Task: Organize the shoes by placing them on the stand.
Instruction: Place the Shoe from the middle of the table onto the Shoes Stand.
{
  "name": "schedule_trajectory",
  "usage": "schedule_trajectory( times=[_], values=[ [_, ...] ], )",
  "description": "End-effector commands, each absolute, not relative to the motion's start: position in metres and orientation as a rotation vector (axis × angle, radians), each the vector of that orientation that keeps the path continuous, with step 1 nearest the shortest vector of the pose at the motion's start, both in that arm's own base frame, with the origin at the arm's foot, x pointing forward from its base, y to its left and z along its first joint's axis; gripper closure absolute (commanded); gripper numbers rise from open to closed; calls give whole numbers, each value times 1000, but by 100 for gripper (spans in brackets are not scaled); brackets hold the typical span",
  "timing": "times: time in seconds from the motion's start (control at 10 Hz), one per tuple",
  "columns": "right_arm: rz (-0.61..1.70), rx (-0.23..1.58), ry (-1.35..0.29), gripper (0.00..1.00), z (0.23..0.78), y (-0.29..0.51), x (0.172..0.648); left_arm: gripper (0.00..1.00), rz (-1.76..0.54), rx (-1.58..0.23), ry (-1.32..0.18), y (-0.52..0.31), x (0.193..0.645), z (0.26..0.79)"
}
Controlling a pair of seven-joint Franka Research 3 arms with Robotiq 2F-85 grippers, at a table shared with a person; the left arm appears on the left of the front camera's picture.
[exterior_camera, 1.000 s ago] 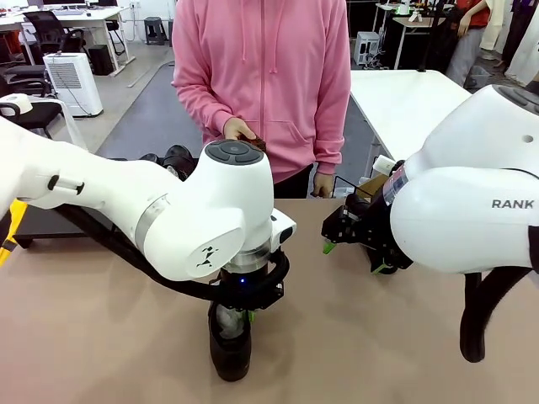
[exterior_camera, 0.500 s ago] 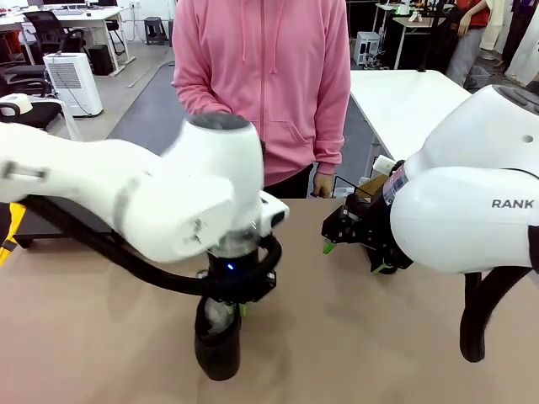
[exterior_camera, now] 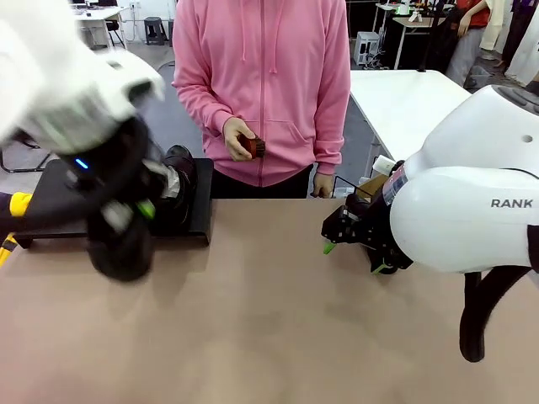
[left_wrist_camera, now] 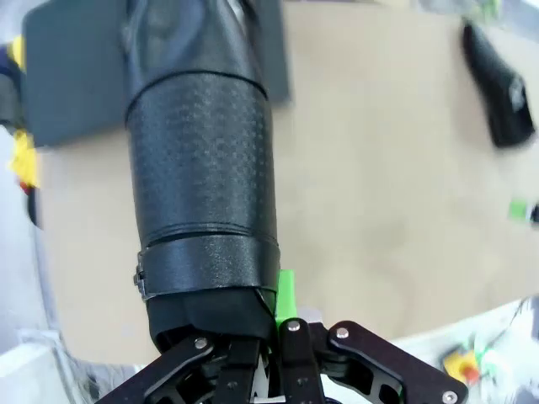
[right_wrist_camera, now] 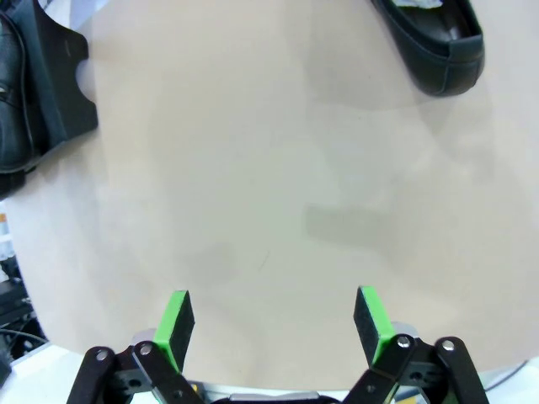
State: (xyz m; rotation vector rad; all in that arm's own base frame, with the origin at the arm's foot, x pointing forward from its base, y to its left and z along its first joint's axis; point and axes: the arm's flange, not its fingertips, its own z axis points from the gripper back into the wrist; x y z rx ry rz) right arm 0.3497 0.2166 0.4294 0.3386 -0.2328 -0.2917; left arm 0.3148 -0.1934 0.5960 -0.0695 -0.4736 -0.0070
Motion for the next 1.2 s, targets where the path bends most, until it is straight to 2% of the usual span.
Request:
schedule_trajectory(
  times=[0.0, 0.2, 0.5, 0.8, 1.0, 1.1],
  values=[
    [-274, 352, -236, 0, 431, 217, 353, 100, 75, 5, -670, -152, 369, 599],
    [-274, 352, -236, 0, 431, 217, 353, 100, 227, 122, -723, -99, 426, 612],
    [-274, 352, -236, 0, 431, 217, 353, 100, 324, 191, -597, -34, 507, 583],
    [-274, 352, -236, 0, 431, 217, 353, 100, 246, 208, -535, -5, 541, 544],
    [-274, 352, -236, 0, 431, 217, 353, 100, 230, 214, -509, 4, 547, 529],
    [-274, 352, -236, 0, 431, 217, 353, 100, 268, 142, -467, 5, 539, 524]
  ],
)
